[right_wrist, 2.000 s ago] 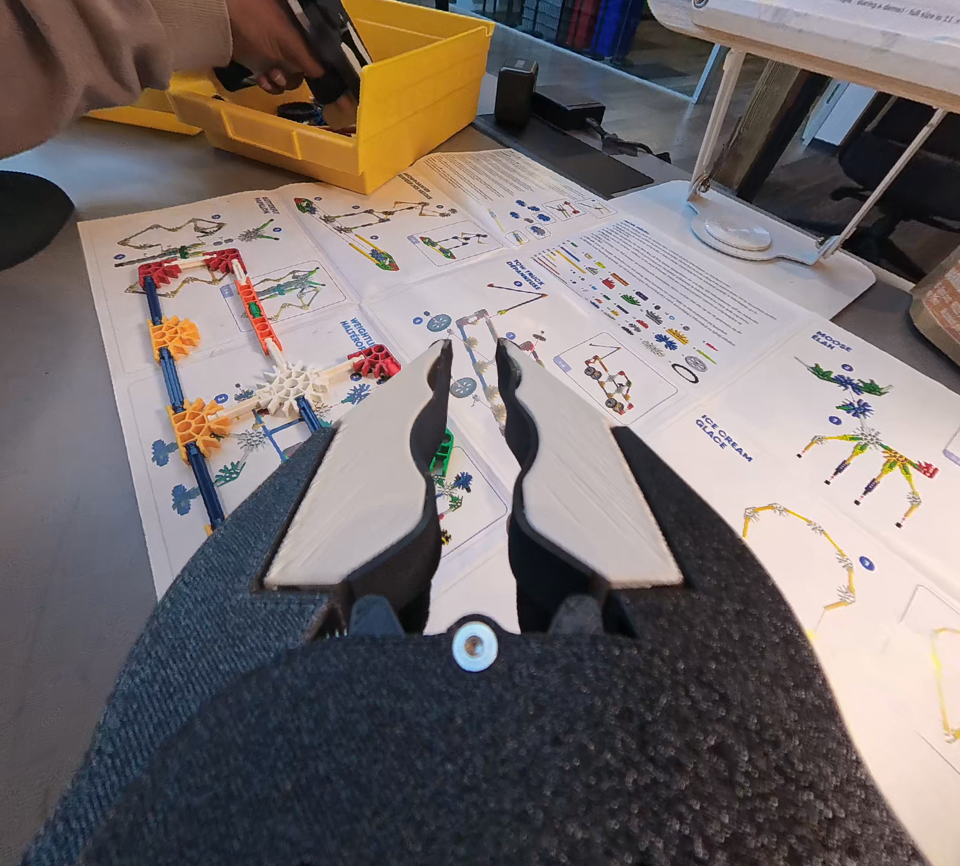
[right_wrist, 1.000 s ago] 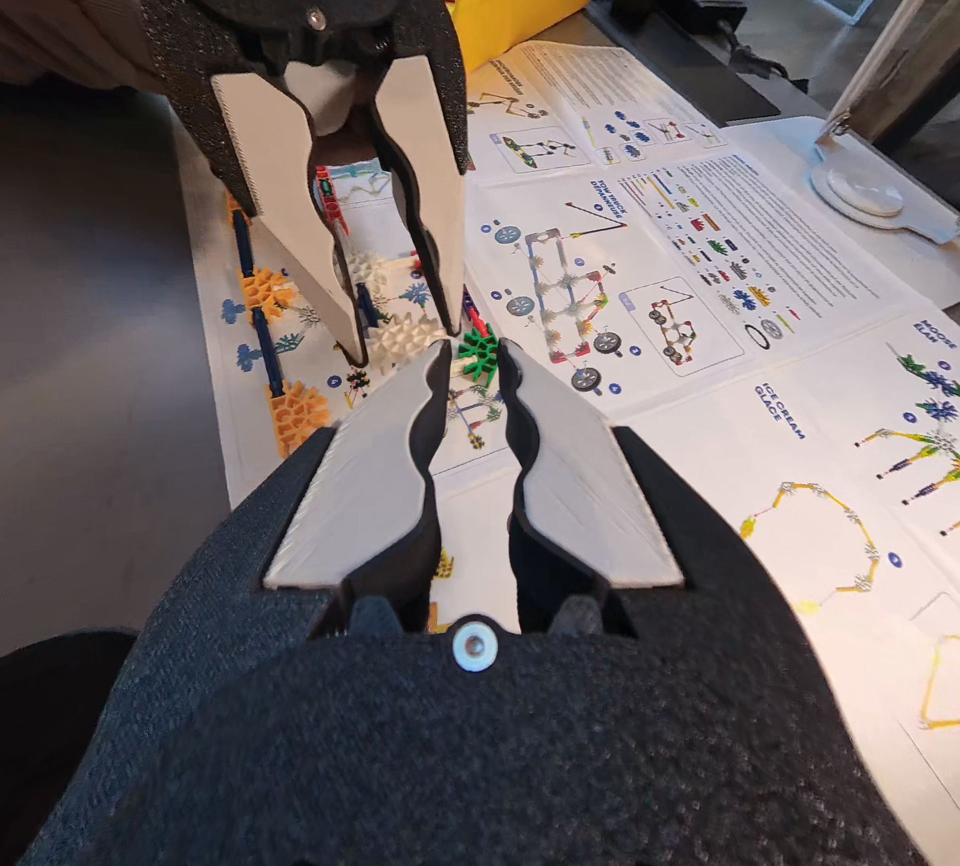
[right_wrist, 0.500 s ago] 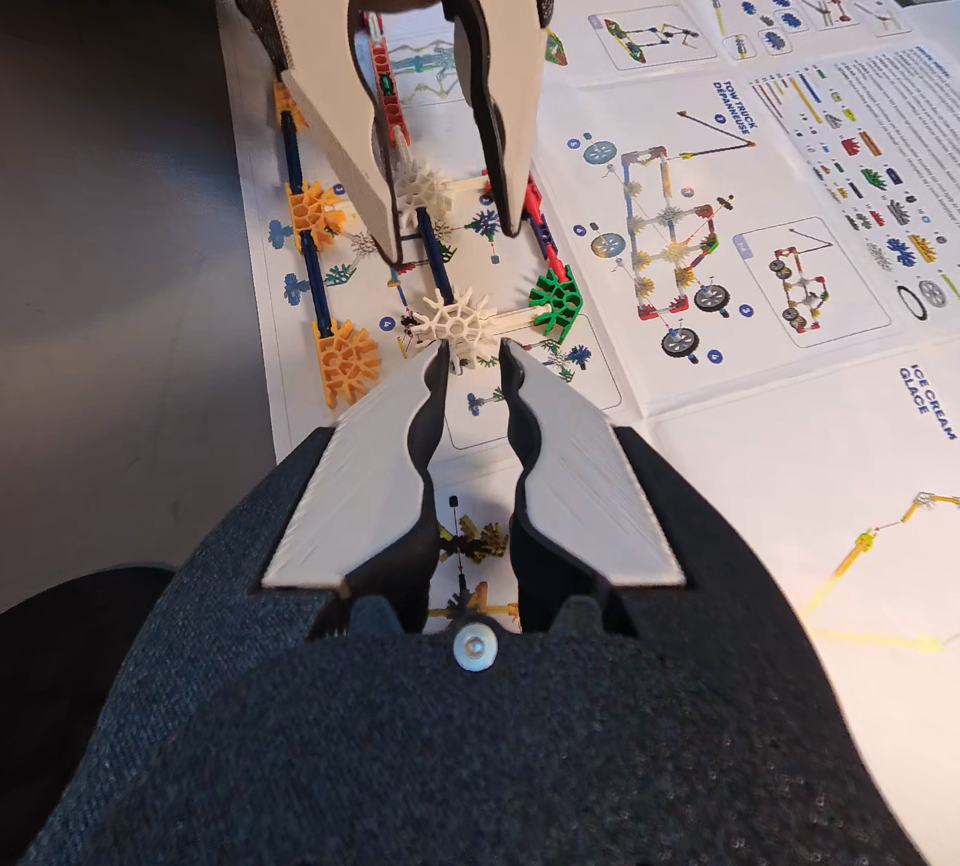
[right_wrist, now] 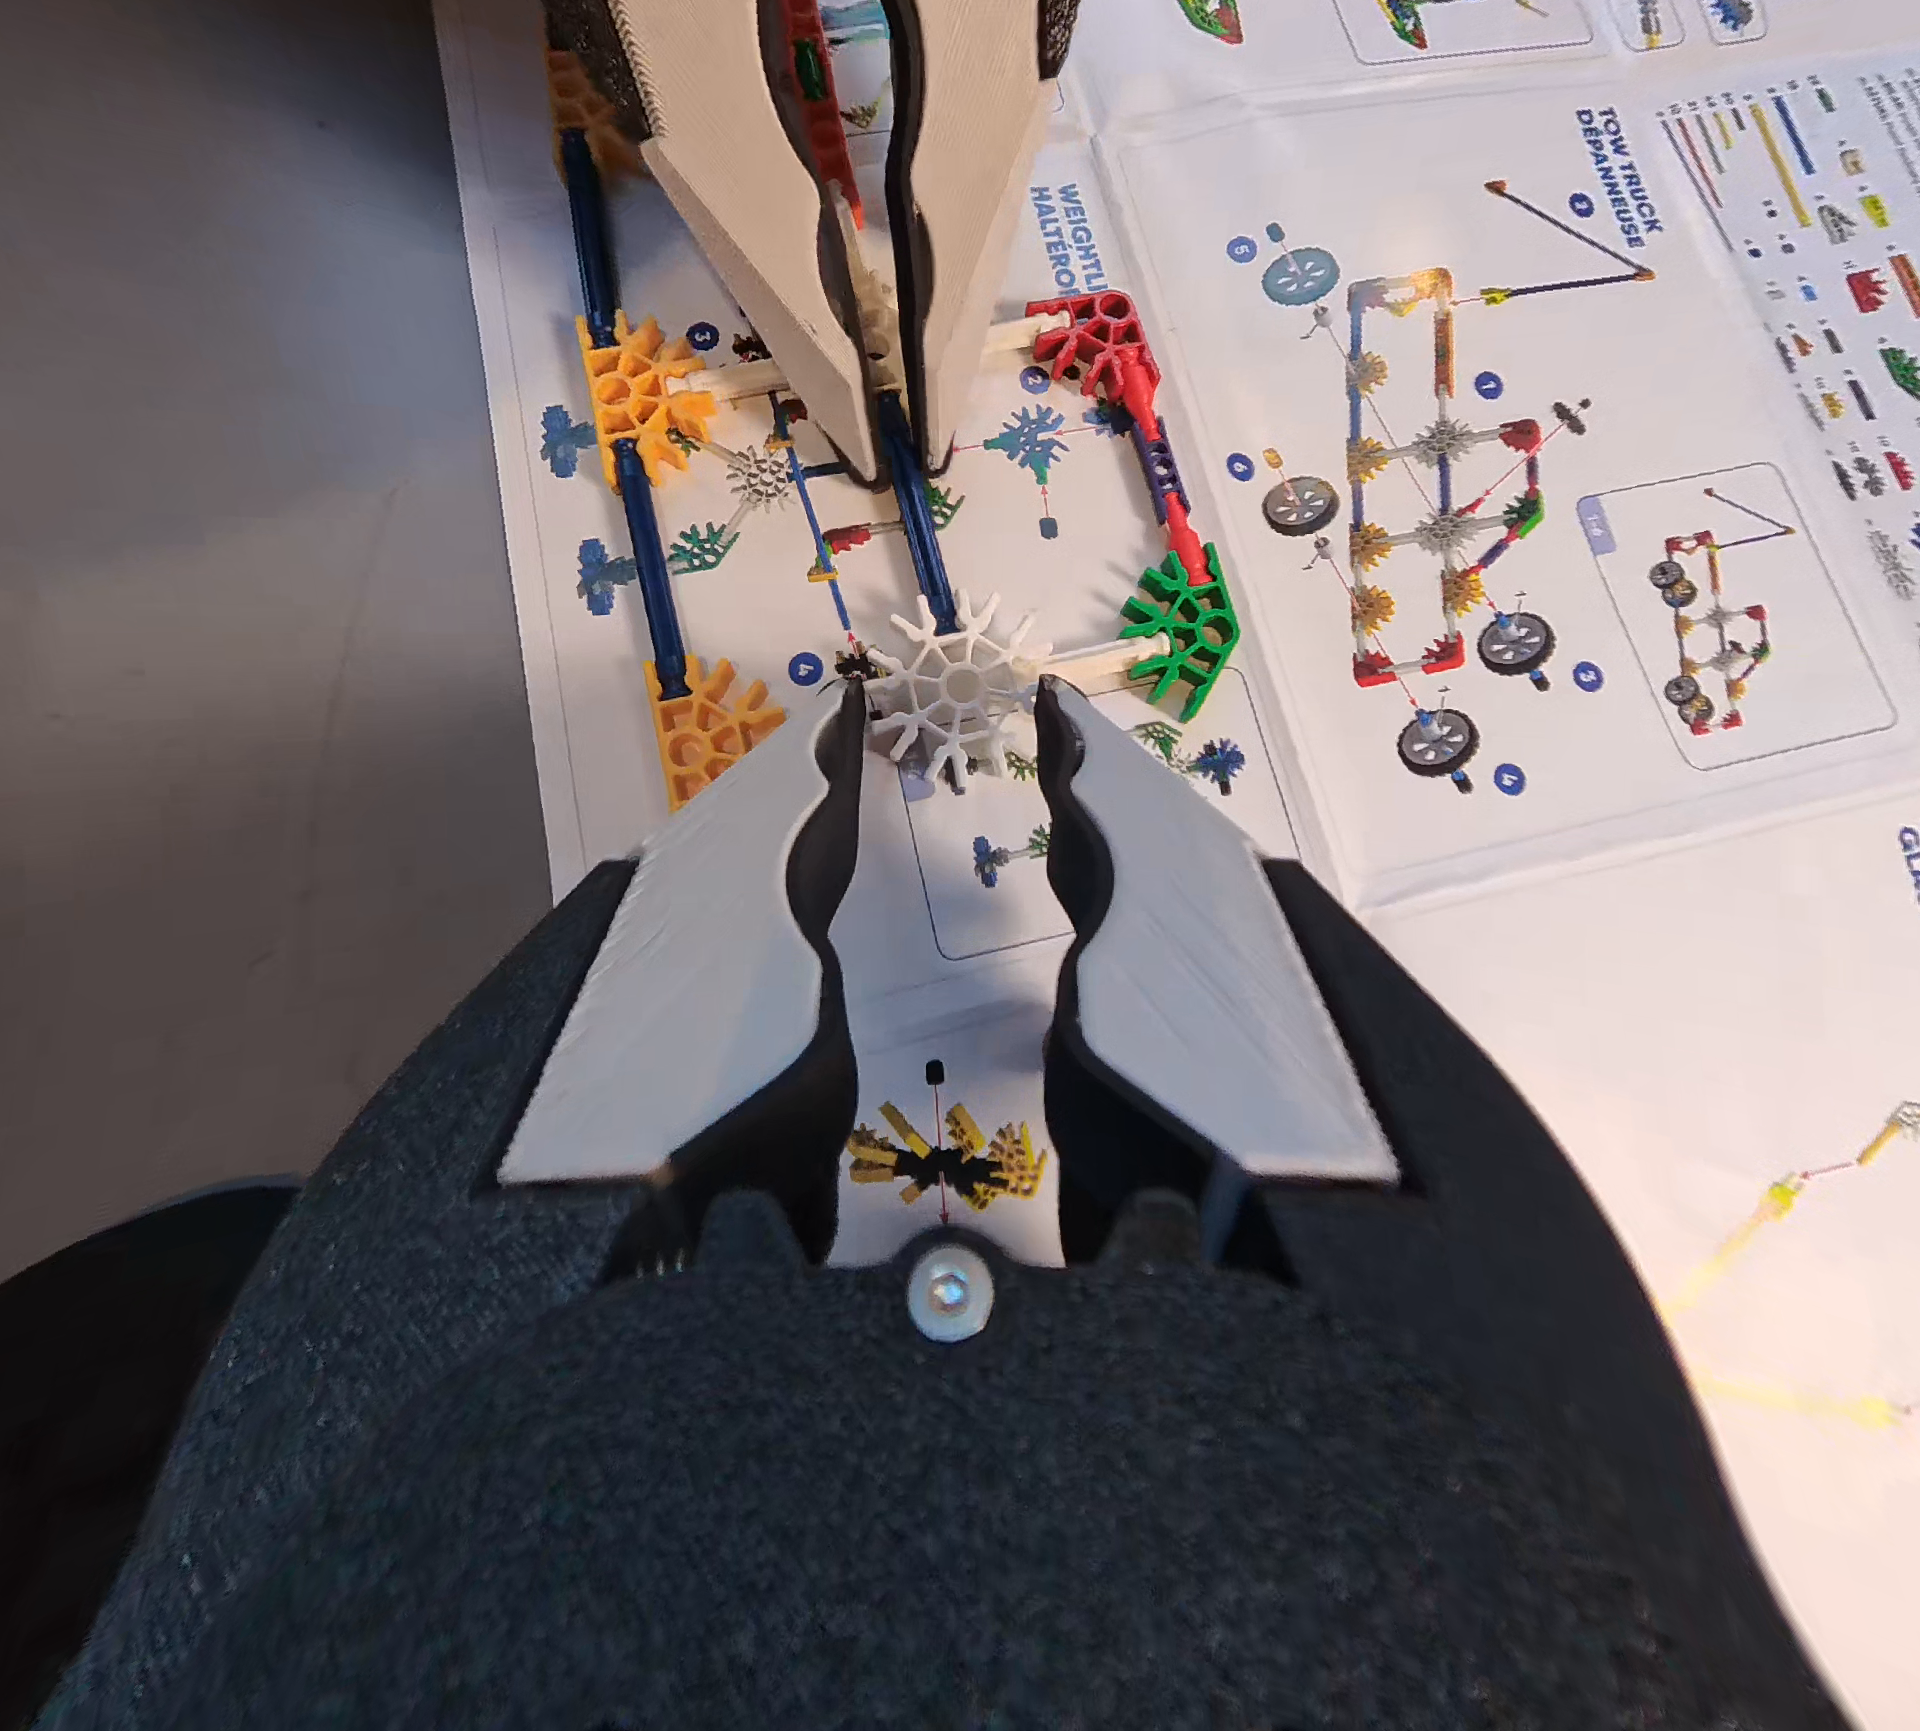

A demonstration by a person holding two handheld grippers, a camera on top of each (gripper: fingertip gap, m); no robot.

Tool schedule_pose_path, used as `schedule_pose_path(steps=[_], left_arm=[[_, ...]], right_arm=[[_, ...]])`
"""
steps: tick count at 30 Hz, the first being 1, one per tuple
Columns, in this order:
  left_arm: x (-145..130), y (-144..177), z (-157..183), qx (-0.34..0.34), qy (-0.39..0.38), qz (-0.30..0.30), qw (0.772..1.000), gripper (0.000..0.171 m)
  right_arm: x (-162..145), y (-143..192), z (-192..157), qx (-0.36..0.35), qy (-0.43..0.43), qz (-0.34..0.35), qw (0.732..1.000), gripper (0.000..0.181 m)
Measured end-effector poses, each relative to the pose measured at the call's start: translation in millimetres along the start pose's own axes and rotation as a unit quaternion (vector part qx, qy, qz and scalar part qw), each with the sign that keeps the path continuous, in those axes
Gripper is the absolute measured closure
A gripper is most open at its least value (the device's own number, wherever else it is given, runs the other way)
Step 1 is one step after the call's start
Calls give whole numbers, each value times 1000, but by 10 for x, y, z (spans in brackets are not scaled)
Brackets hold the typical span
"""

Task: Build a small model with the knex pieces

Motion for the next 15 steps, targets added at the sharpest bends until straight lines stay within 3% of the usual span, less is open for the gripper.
schedule_pose_path(steps=[5, 9, 15], left_arm=[[-10, 6, 5, -10, 10, 7, 1000, 167], [-12, 6, 4, -16, 16, 15, 1000, 167], [-15, 7, 1, -23, 22, 25, 999, 167]], right_arm=[[13, 15, 7, 28, 26, -20, 999, 160], [30, 11, -2, 38, 38, -29, 998, 158], [130, 28, 70, 22, 9, -7, 1000, 165]])
Point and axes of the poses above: each gripper's, where its closed fingertips meet, y back along the fingers, x out of its top, z = x × y across the jaws, the point moved 1 cm from there along y, back along the fingers, and after that the axes turned 4 degrees about -x, right-handed, at the moved point
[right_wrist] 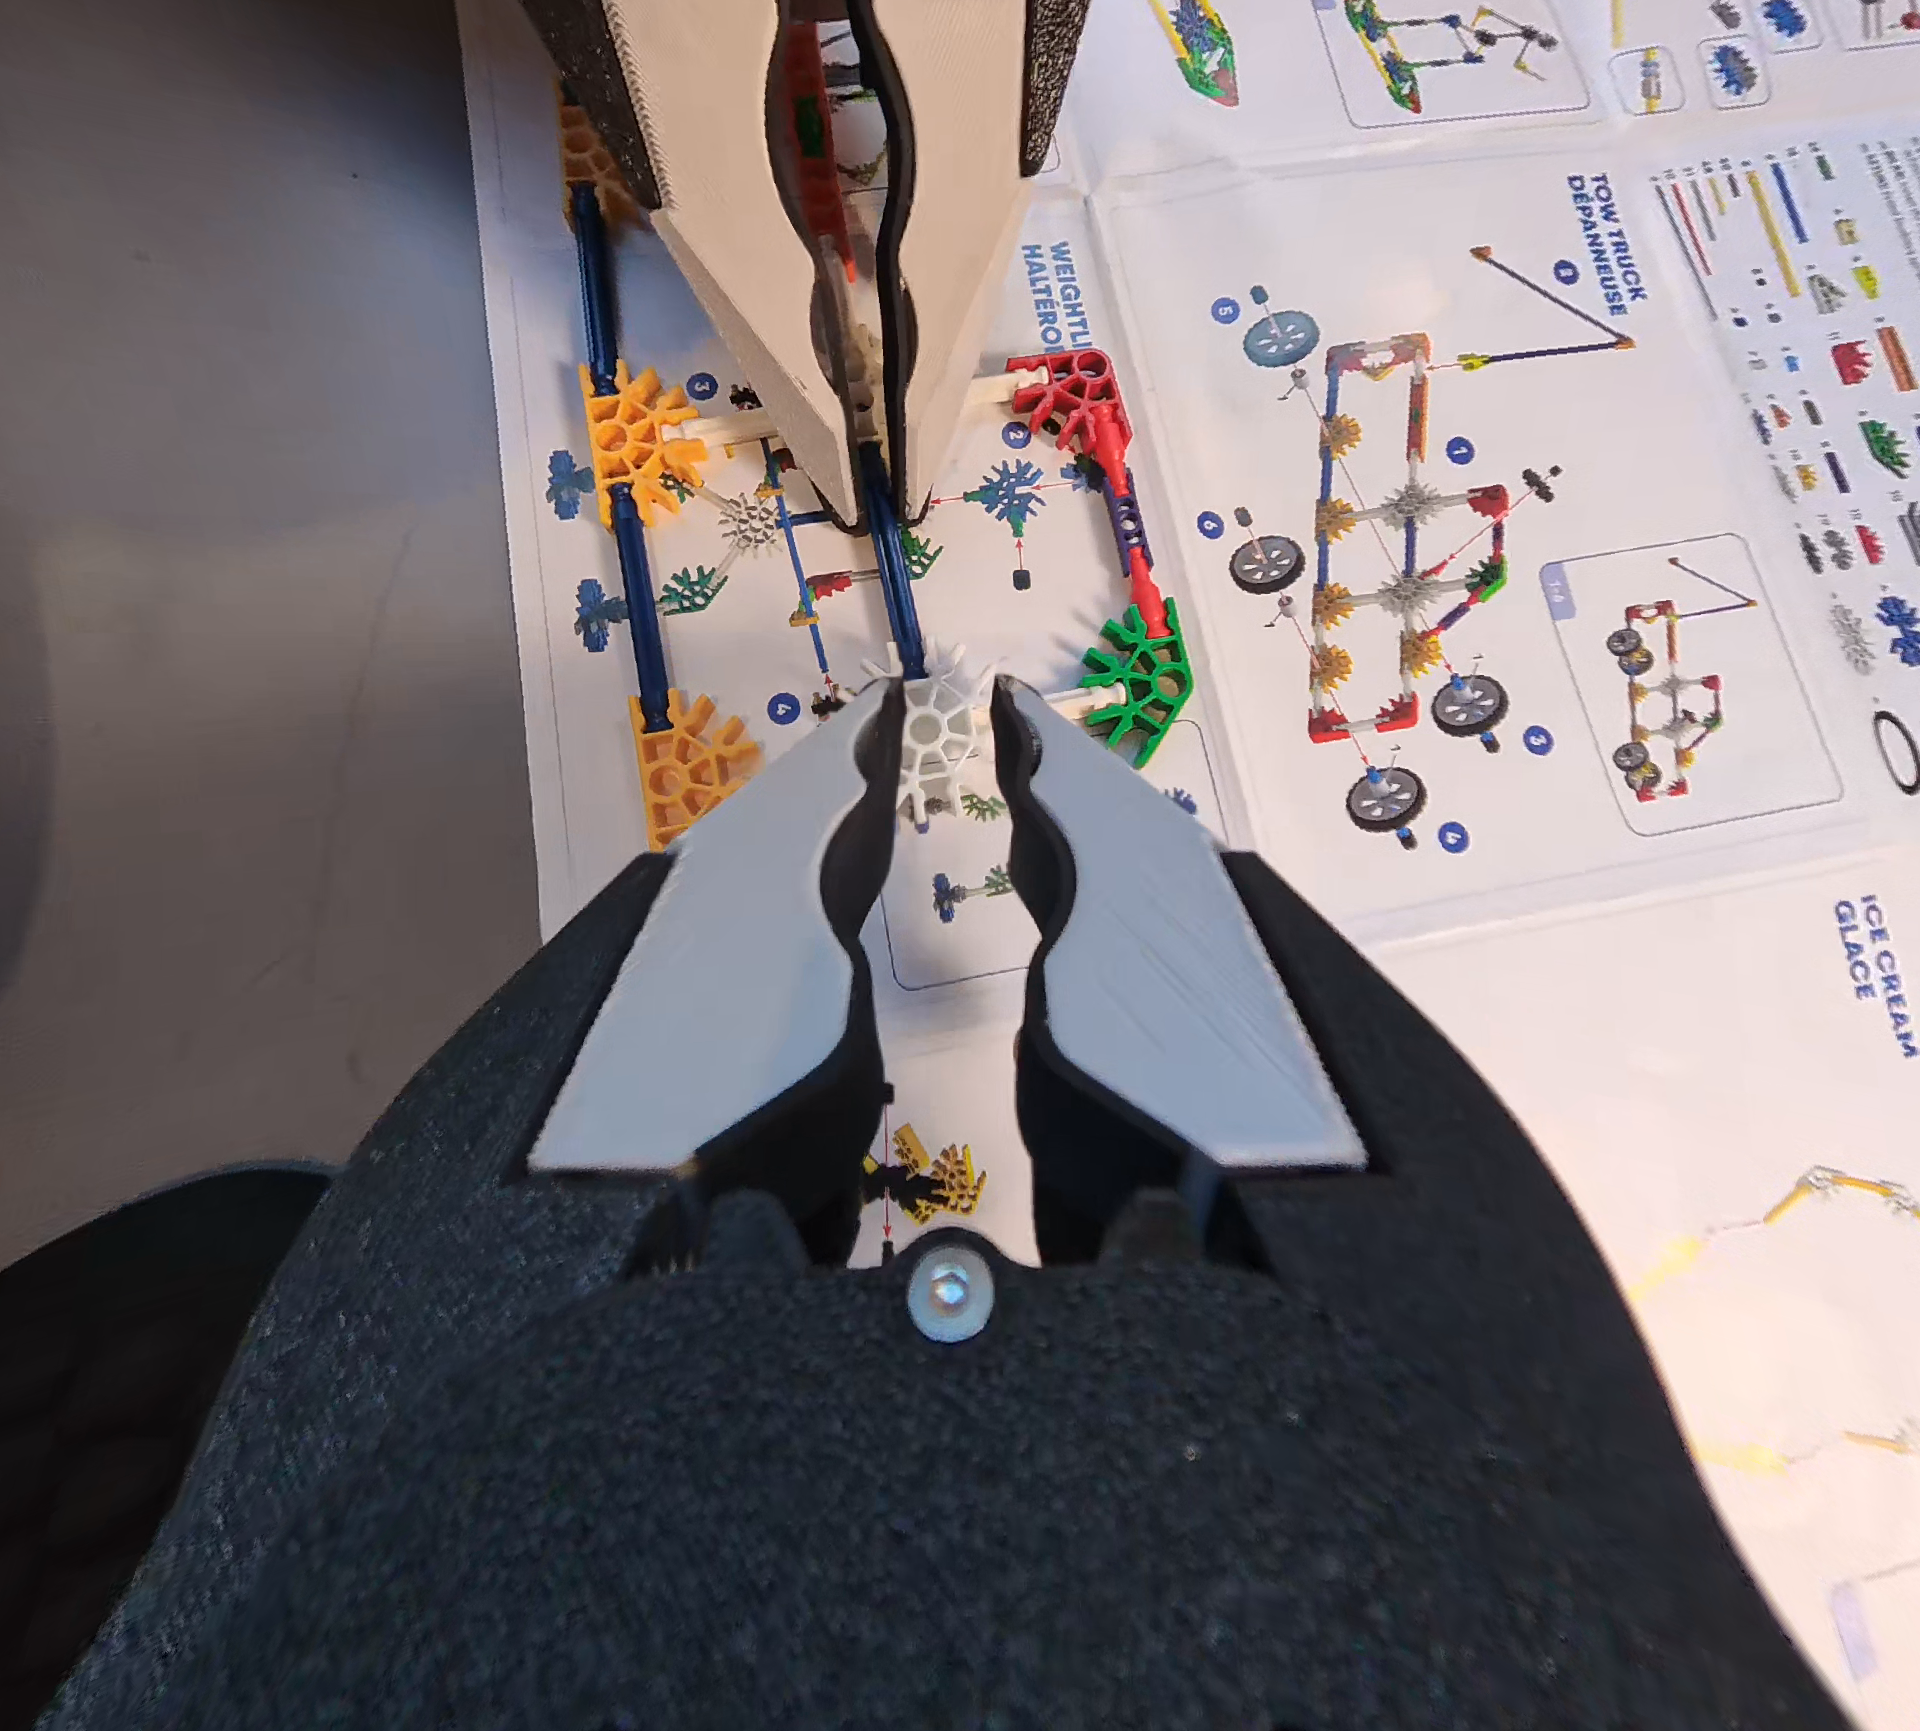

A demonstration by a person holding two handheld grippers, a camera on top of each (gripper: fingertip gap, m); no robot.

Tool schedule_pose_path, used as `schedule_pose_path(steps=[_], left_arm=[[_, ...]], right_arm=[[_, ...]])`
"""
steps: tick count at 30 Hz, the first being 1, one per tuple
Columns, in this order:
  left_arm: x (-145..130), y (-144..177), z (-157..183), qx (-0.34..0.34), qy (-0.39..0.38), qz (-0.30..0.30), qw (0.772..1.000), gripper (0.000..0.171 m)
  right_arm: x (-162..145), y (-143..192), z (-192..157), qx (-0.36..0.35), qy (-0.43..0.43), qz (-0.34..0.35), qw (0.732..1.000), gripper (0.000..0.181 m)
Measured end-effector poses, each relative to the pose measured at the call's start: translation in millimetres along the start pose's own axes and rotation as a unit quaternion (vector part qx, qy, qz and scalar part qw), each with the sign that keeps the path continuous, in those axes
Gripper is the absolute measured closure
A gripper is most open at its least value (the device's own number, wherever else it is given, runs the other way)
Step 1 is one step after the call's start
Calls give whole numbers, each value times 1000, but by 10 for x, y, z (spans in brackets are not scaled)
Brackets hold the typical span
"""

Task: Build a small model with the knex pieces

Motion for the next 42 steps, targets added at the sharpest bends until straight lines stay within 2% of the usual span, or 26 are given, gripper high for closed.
schedule_pose_path(steps=[12, 24, 35, 42], left_arm=[[-5, -1, -4, -1, 2, 9, 1000, 167], [-6, -2, -4, 1, 10, 13, 1000, 167], [-3, -1, -10, -11, 37, 22, 999, 167], [-4, 0, -18, -20, 48, 25, 998, 167]], right_arm=[[-49, -59, -44, 15, 0, -46, 999, 169], [-46, -80, -23, 46, 37, -185, 981, 173], [-75, -112, -49, 67, 66, -225, 970, 181], [-66, -108, -43, 73, 64, -218, 971, 181]])
Point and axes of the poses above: each gripper's, where its closed fingertips meet, y back along the fingers, x out of its top, z = x × y across the jaws, the point moved 1 cm from there along y, back along the fingers, and after that the axes turned 4 degrees about -x, right-handed, at the moved point
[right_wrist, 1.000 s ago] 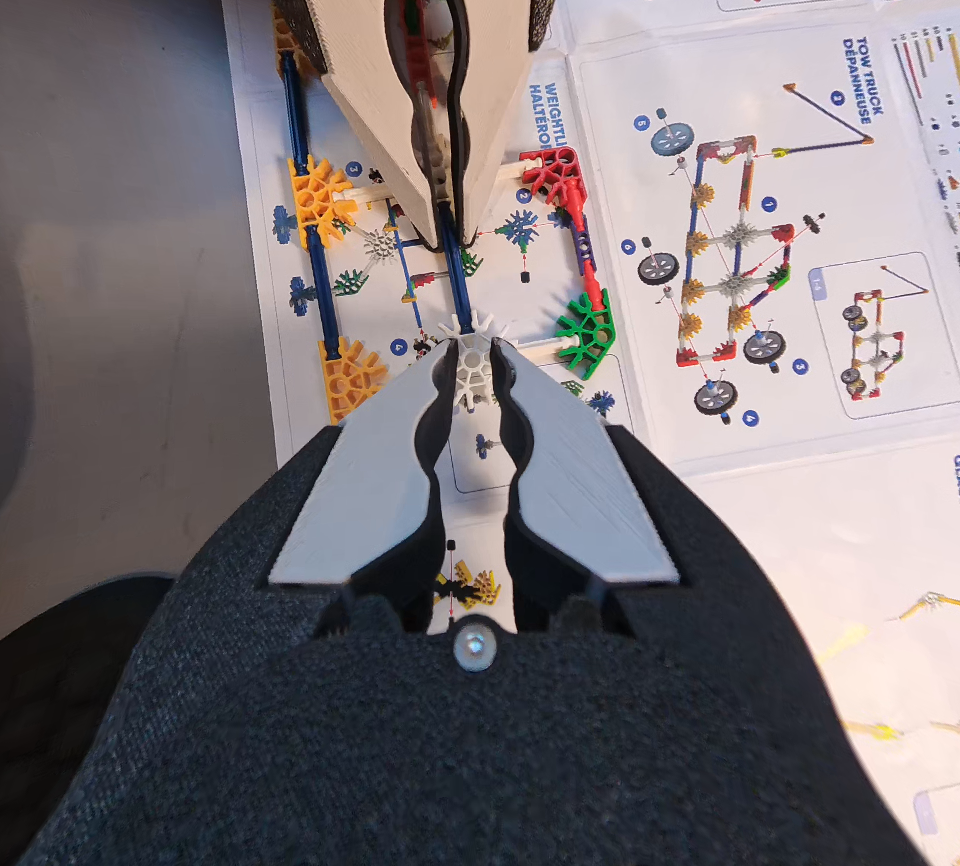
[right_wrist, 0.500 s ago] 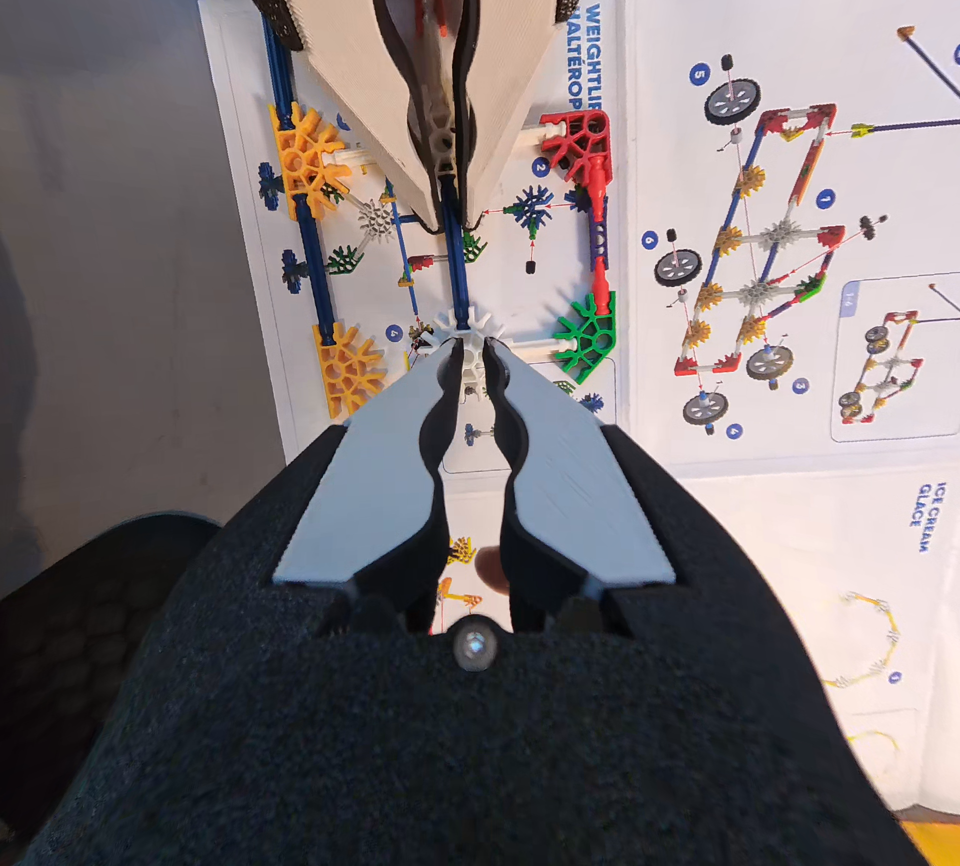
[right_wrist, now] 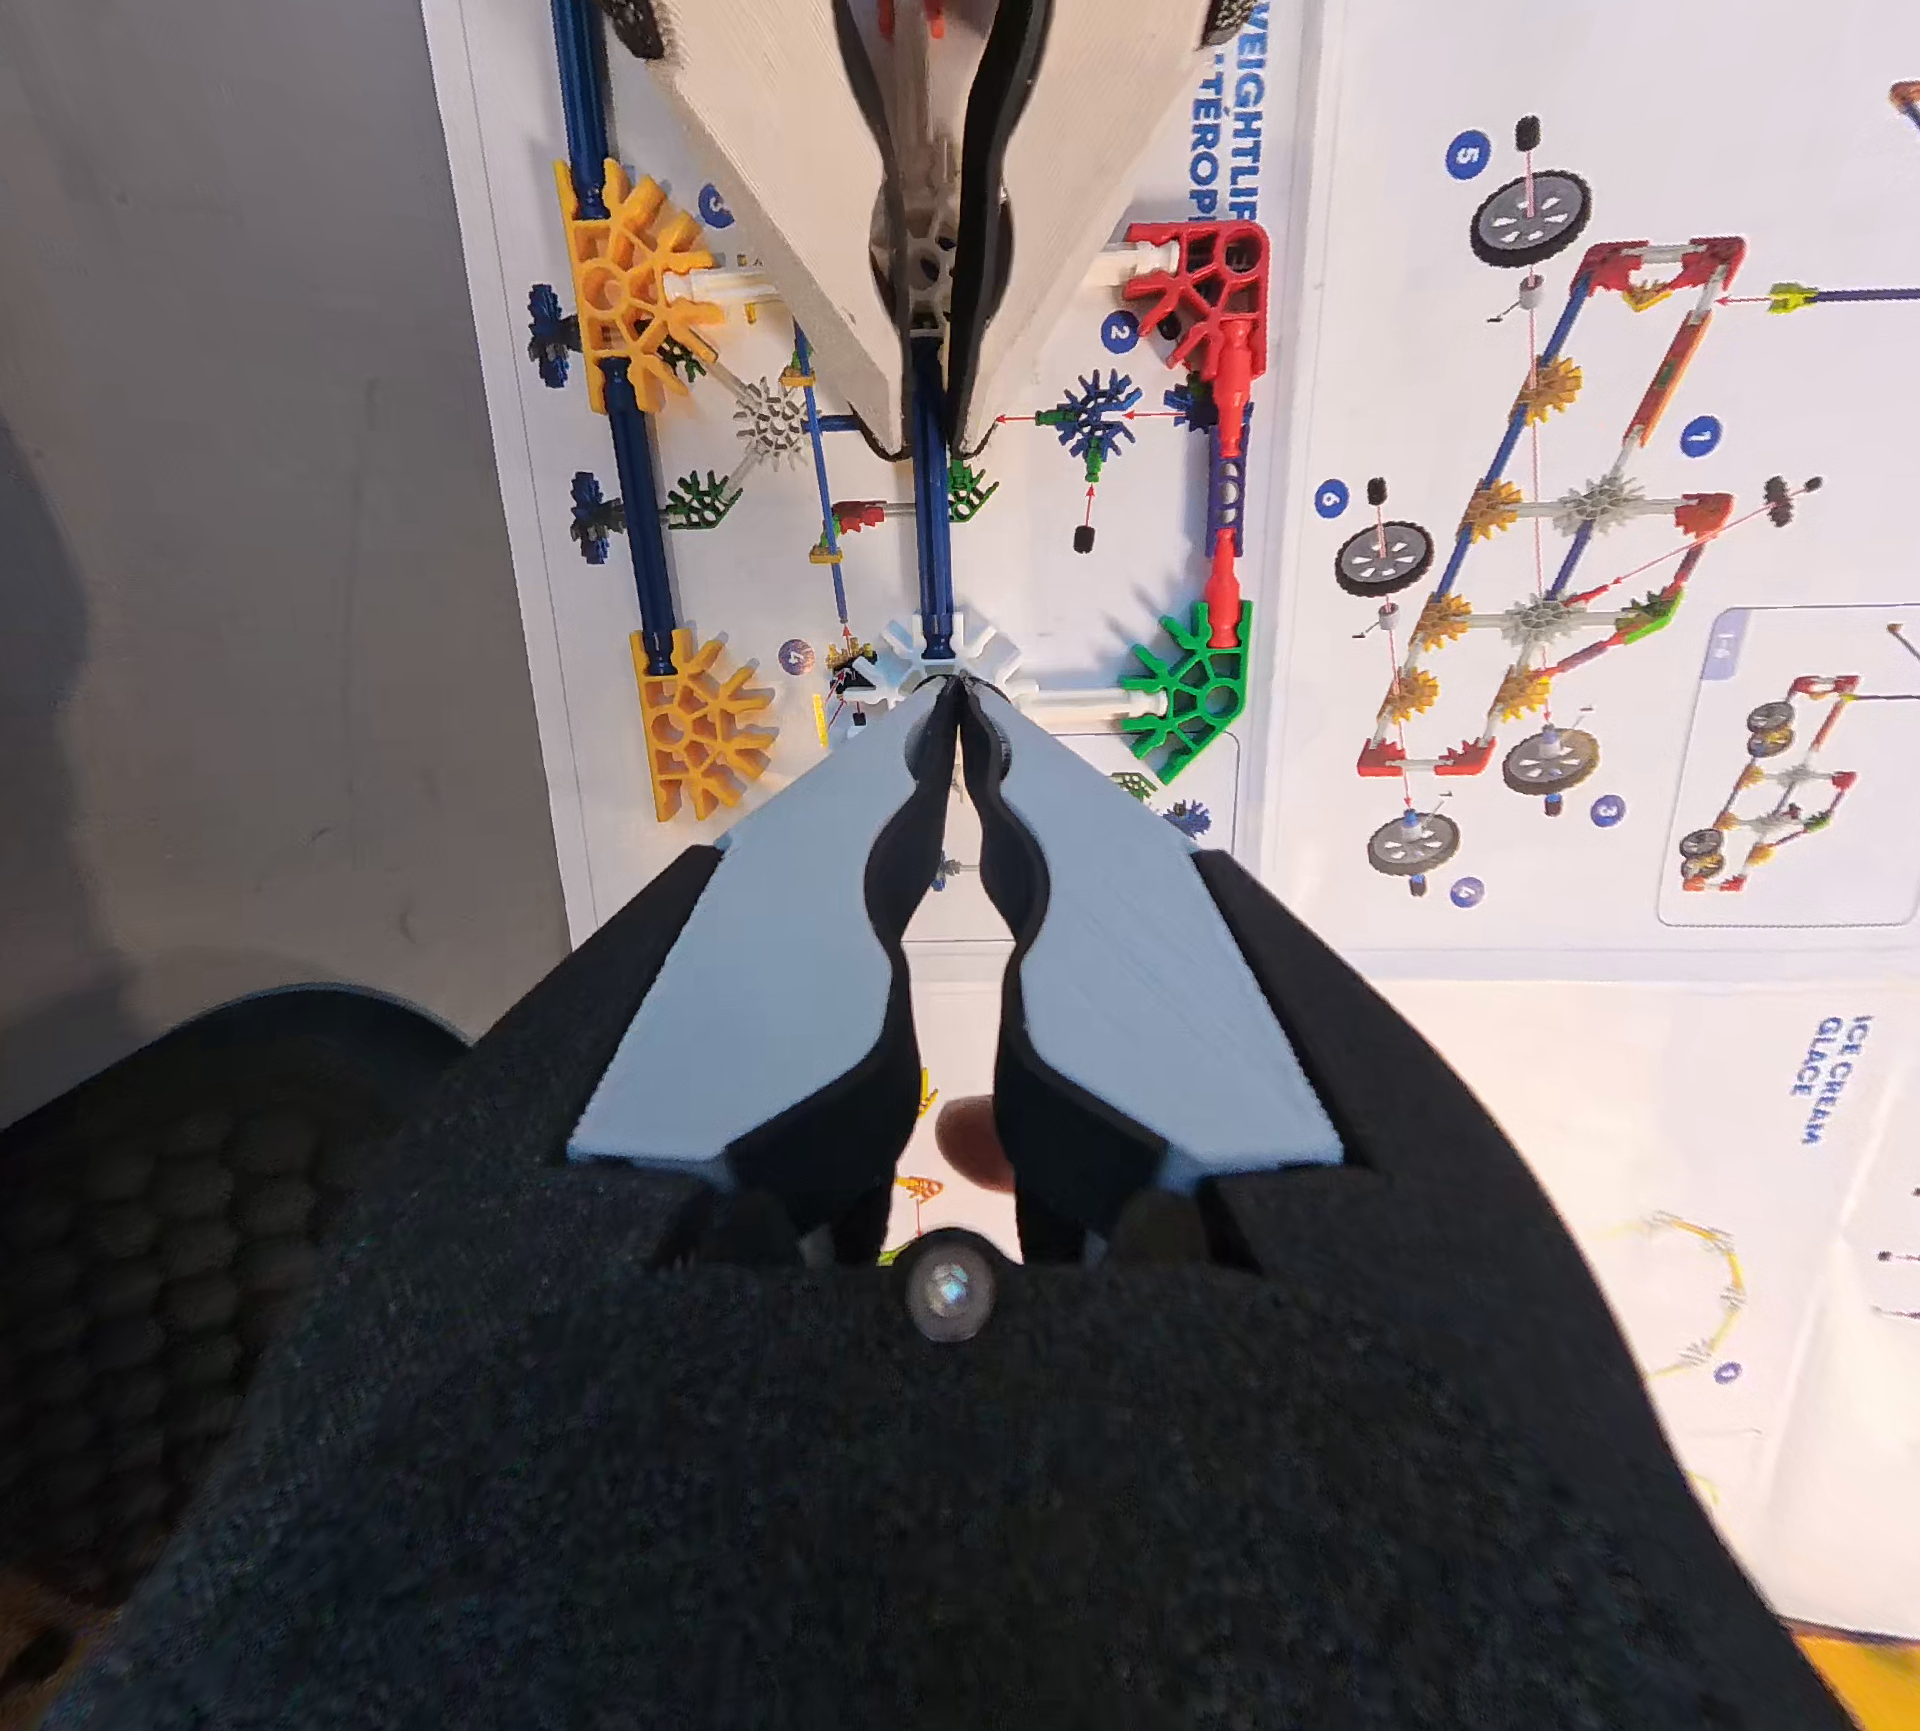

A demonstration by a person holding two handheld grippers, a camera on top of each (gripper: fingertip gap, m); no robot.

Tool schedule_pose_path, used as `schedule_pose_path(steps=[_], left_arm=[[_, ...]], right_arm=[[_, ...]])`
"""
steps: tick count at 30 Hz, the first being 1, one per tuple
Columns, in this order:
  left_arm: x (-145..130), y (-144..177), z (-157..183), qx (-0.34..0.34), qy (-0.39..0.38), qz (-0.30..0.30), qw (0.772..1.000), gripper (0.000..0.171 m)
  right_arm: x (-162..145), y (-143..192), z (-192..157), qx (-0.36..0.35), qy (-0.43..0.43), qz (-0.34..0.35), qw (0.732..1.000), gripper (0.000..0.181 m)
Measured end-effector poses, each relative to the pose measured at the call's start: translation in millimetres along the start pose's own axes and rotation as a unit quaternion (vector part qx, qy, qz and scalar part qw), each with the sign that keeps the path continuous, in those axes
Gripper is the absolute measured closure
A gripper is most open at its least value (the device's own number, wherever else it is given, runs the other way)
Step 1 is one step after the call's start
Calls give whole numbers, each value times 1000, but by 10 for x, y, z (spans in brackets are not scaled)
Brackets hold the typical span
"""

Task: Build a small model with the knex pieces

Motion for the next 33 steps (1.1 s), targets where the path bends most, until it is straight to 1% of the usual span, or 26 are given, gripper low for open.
schedule_pose_path(steps=[3, 4, 5, 7, 9, 12, 16, 21, 22, 24, 26, 29, 33], left_arm=[[0, 0, 0, 1, -1, 0, 1000, 167], [0, 0, 2, 3, -3, 0, 1000, 167], [0, -1, 3, 4, -4, 0, 1000, 167], [0, 0, 3, 3, -3, 0, 1000, 167], [1, 0, 3, -1, 0, 1, 1000, 167], [3, 1, 2, -7, 6, 1, 1000, 167], [3, 1, 3, -4, 4, 1, 1000, 167], [7, 1, 14, -1, 6, 4, 1000, 167], [12, 2, 22, -4, 7, 5, 1000, 166], [35, 13, 33, -9, 13, 14, 1000, 157], [122, 73, 20, -3, 17, 38, 999, 152], [300, 281, -52, 34, 10, 82, 996, 148], [393, 621, -243, 128, -2, 131, 983, 141]], right_arm=[[-3, 8, 16, -12, -2, 20, 1000, 181], [-20, 22, 15, -12, -7, 31, 999, 176], [-36, 53, 15, -11, -23, 48, 999, 170], [-32, 161, 9, -9, -74, 104, 992, 164], [-85, 229, 14, -30, -111, 143, 983, 161], [-195, 248, -15, -69, -139, 177, 972, 159], [-168, 328, 15, -106, -188, 248, 944, 158], [-85, 399, 157, -153, -210, 294, 920, 154], [-54, 416, 197, -160, -215, 303, 914, 154], [28, 470, 287, -178, -222, 326, 902, 154], [87, 527, 382, -202, -224, 346, 888, 153], [84, 572, 466, -233, -227, 365, 872, 151], [-5, 603, 505, -249, -251, 386, 852, 151]])
Point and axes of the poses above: each gripper's, where its closed fingertips meet, y back along the fingers, x out of its top, z = x × y across the jaws, the point moved 1 cm from there along y, back along the fingers, and after that the axes turned 4 degrees about -x, right-handed, at the moved point
